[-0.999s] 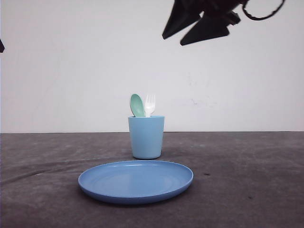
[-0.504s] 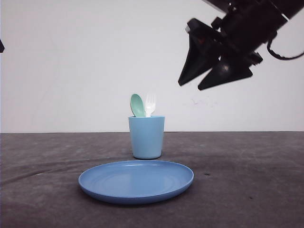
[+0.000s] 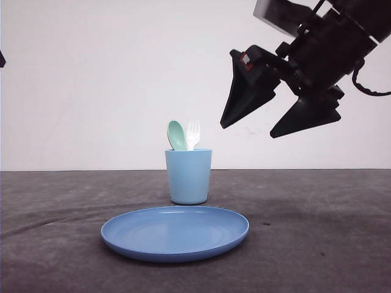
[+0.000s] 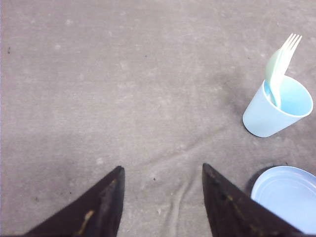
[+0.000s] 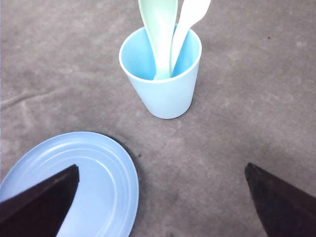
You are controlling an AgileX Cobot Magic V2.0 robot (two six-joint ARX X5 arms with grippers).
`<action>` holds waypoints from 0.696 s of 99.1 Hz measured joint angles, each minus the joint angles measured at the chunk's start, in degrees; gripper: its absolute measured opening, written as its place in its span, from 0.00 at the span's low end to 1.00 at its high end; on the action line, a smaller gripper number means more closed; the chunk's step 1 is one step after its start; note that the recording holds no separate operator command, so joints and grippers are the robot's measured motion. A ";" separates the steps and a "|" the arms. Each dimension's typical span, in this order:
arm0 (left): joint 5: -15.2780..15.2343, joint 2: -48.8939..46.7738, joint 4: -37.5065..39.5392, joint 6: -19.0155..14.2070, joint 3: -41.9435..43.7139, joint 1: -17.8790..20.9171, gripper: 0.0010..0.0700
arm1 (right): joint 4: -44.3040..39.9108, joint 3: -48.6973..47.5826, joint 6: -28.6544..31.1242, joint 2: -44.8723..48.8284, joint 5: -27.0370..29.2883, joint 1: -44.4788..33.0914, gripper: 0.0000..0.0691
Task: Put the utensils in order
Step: 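Lower the right gripper around the cup rim and grasp the cup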
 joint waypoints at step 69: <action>0.00 0.00 -0.04 0.00 0.00 0.02 0.42 | 16.79 13.53 2.84 26.62 -5.97 0.07 0.99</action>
